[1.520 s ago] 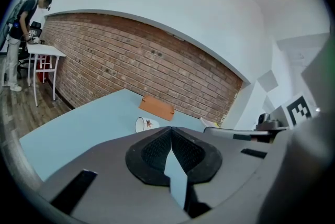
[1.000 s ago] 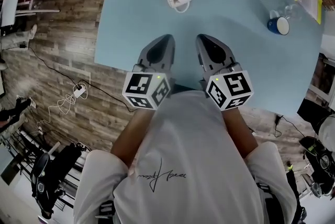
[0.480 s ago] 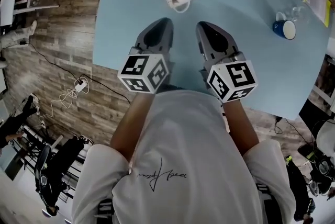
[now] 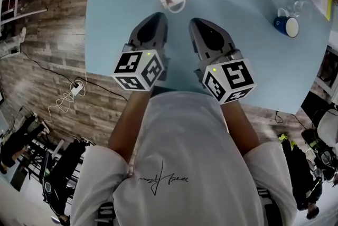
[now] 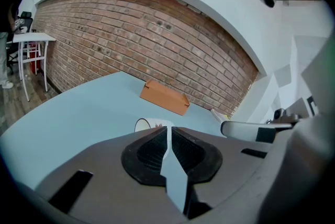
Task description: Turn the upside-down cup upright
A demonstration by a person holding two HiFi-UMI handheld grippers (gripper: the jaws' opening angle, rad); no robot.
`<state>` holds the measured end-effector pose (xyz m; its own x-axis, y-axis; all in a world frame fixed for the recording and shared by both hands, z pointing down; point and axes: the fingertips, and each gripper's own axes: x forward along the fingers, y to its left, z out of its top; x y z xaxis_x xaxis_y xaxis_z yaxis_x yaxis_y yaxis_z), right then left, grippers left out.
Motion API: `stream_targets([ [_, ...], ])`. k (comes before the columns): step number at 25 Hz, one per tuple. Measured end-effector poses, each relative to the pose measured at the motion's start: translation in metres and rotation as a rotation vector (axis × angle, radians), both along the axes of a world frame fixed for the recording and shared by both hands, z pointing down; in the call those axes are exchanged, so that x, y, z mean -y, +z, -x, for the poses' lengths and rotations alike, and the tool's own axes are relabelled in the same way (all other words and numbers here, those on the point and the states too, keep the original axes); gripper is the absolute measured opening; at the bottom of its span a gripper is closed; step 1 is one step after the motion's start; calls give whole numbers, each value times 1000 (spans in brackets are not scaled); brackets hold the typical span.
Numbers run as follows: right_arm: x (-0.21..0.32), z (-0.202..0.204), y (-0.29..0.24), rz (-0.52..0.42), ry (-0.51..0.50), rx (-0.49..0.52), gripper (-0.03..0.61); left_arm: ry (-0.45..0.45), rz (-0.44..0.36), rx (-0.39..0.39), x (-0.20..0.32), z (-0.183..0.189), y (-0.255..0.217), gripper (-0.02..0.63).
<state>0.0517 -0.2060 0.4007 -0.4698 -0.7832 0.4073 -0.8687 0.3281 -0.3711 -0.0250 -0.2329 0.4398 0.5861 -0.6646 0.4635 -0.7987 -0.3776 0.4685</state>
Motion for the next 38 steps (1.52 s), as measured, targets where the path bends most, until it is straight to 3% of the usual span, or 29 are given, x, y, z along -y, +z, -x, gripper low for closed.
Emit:
stream_targets([
  [27, 4, -14, 33, 128, 52, 38, 22, -8, 104, 5, 29, 1, 43, 12],
  [30, 5, -16, 34, 130, 57, 38, 23, 6, 132, -13, 28, -1, 48, 94],
  [38, 4, -20, 38, 139, 67, 39, 23, 13, 143, -34, 30, -6, 51, 95],
])
